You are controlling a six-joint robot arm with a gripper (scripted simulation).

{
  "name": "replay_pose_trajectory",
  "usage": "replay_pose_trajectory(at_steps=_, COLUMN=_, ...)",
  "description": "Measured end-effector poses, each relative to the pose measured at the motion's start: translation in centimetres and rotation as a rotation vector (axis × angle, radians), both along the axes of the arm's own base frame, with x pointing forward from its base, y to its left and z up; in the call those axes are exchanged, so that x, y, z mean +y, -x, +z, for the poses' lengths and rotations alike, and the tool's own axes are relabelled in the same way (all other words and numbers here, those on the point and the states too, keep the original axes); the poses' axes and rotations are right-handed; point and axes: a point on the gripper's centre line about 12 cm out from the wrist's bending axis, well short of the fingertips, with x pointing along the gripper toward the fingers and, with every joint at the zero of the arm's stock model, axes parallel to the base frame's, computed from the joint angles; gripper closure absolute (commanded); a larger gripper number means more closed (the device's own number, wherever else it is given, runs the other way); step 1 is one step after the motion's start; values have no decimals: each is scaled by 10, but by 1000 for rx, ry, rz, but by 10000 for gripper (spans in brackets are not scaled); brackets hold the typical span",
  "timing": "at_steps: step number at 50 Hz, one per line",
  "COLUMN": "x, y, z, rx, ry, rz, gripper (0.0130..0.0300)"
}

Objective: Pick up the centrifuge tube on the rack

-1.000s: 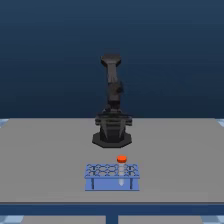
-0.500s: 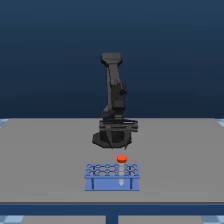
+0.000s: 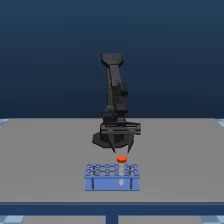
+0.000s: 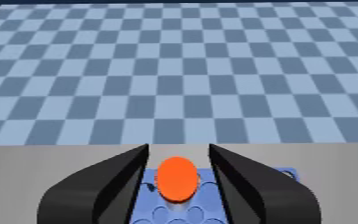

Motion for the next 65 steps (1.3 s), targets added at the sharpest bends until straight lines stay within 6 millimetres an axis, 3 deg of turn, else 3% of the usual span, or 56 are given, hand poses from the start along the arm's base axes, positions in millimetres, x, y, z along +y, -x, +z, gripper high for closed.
replay_pose_trajectory(at_steps=38, x=2, y=-2, z=-6, rx=5, ry=11, rz=13, gripper=130)
replay_pose_trajectory(at_steps=65, x=2, y=-2, z=-24, rx=13, ry=17, rz=19, gripper=130)
